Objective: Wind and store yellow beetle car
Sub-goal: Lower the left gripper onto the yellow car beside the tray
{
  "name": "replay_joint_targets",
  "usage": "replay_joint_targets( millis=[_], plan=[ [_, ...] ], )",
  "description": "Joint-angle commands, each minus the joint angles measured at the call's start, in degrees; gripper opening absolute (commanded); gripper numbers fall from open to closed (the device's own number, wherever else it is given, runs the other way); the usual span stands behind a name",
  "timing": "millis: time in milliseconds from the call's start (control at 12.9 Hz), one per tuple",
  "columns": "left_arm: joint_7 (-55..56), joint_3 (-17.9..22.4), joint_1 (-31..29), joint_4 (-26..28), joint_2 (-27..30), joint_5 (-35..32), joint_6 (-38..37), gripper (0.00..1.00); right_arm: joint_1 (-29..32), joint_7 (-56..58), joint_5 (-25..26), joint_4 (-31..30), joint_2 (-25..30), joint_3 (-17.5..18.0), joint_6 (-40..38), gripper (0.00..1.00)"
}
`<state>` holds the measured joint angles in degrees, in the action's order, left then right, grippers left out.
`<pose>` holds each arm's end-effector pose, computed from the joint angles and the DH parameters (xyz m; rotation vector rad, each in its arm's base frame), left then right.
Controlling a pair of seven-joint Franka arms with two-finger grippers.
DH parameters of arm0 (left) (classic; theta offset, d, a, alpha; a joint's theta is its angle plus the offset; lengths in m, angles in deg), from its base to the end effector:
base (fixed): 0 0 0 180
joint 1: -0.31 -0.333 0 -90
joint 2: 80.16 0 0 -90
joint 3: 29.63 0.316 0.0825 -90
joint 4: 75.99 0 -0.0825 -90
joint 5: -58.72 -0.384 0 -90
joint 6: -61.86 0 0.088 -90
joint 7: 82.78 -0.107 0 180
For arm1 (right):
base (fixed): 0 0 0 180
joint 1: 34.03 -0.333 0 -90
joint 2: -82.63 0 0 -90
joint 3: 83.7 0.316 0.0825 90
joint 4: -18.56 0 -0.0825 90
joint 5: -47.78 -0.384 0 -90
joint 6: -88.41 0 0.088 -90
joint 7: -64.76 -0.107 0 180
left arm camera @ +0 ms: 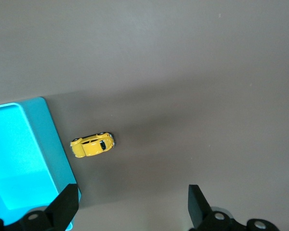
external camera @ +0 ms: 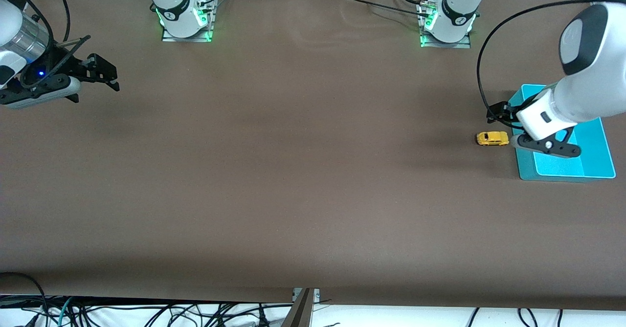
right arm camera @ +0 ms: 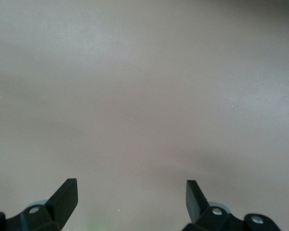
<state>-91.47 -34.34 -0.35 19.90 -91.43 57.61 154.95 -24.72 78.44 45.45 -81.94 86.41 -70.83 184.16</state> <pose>0.5920 -0.0368 0.4675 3.0913 -0.3511 -0.3827 0.5376 0.0408 0.5814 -3.0802 -0.4590 0.0252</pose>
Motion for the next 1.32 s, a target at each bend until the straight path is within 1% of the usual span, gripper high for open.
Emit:
replay_joint_targets(
  millis=[0,155,311,389,544,622,777,855,1088,1166,1244],
  plan=[
    [-3.17,-0.39,-1.27,2.28,-2.0,-1.18,1.38,1.0,-0.26,-3.38,1.71,2.5,-0.44,-0.39,-3.1,0.99],
    [-8.76,-0.39,-1.72,6.49,-1.74,-1.96,5.68,1.0,-0.26,-4.27,2.6,2.85,-0.52,-0.39,-3.8,0.99],
    [-21.38,-0.39,-1.81,9.57,-1.65,-6.69,8.94,1.0,-0.08,-4.54,2.51,2.94,-0.7,-0.39,-3.9,0.99],
    [-28.24,-0.39,-1.81,10.8,-1.65,-7.15,10.08,1.0,0.0,-4.54,2.6,3.64,-0.79,-0.39,-4.07,0.99],
    [-33.83,-0.39,-3.46,13.61,-1.65,-7.15,14.9,1.0,0.09,-4.72,2.78,4.26,-1.05,-0.48,-5.21,0.99],
    [-36.55,-0.3,-3.74,15.89,-1.57,-7.24,17.97,1.0,0.09,-4.72,2.95,4.52,-1.14,-0.57,-5.56,0.99],
    [-44.18,-0.39,-5.05,20.11,-1.22,-10.39,23.25,1.0,0.09,-4.72,4.88,5.92,-1.14,-0.57,-5.65,0.99],
    [-48.05,-0.39,-5.58,21.87,-1.21,-10.49,26.24,1.0,0.09,-4.89,5.06,6.1,-1.14,-0.57,-5.65,0.99],
    [-61.31,-0.3,-8.04,26.36,-1.65,-10.58,34.24,1.0,-0.08,-6.2,4.62,6.19,-1.31,-0.48,-6.01,0.99],
    [-64.49,-0.39,-8.92,27.42,-1.91,-11.54,36.26,1.0,0.0,-7.25,4.54,6.19,-1.31,-0.48,-6.09,0.99],
    [-65.3,-0.39,-9.88,28.12,-2.7,-12.24,37.76,1.0,0.0,-7.79,4.45,6.11,-1.4,-0.48,-6.44,0.99]
  ],
)
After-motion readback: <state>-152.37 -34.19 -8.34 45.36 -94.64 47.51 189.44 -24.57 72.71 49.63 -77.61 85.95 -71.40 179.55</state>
